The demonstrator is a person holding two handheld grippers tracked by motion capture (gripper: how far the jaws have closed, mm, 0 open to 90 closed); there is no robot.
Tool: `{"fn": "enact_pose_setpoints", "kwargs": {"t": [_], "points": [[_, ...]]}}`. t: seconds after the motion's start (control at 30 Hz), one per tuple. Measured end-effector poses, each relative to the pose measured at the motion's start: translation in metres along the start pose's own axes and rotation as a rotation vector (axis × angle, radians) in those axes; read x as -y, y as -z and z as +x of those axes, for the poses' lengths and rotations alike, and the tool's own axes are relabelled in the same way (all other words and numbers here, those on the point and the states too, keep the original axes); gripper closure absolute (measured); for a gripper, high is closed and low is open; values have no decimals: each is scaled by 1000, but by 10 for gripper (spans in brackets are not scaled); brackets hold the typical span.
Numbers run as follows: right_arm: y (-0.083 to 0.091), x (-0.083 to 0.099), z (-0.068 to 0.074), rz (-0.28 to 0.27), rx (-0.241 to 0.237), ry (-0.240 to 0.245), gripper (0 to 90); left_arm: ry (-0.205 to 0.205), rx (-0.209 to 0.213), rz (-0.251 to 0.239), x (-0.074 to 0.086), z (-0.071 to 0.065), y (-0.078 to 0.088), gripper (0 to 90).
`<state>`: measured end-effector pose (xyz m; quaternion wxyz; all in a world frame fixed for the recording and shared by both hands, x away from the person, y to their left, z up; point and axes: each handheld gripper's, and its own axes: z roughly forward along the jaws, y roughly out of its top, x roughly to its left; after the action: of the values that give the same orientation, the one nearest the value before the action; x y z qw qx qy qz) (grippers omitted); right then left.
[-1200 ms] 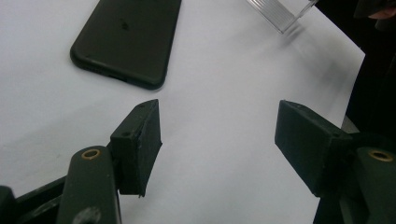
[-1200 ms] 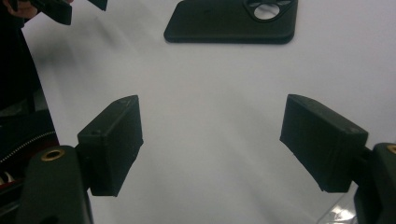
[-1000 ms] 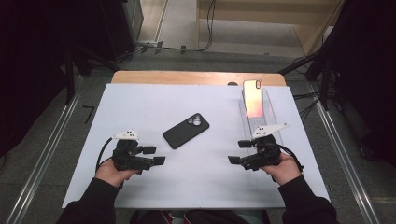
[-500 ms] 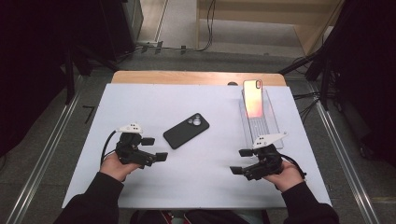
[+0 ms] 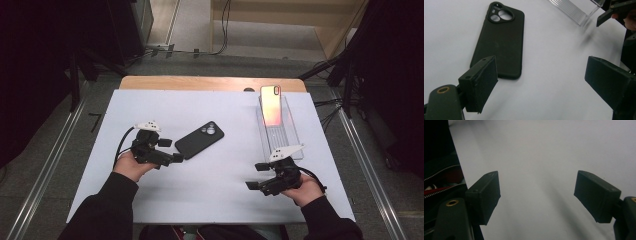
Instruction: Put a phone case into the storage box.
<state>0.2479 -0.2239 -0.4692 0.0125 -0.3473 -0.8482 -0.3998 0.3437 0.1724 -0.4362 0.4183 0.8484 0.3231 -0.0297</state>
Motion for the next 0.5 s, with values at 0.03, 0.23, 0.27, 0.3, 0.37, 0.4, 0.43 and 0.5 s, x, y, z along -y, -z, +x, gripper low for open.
{"fn": "enact_pose_setpoints", "kwargs": {"t": [0.03,0.23,0.27,0.3,0.37,0.4,0.43,0.5], "points": [[0,0,0,-1,-2,-2,190,-1,-3,0,-2,1,-1,111],[-1,0,-1,-3,-10,-3,190,-9,6,12,-15,7,-12,112],[-1,0,-1,-2,-7,-1,191,-7,7,11,-18,8,-13,112],[0,0,0,0,-5,-3,190,-5,11,2,-19,9,-15,113],[0,1,1,-4,-8,-2,190,-8,12,6,-23,11,-19,113],[0,1,1,-3,-10,-1,191,-15,6,9,-25,11,-21,112],[0,1,1,-3,-12,-3,190,-21,5,9,-26,11,-23,112],[-1,1,1,3,-11,-6,191,-26,5,17,-29,13,-27,113]]}}
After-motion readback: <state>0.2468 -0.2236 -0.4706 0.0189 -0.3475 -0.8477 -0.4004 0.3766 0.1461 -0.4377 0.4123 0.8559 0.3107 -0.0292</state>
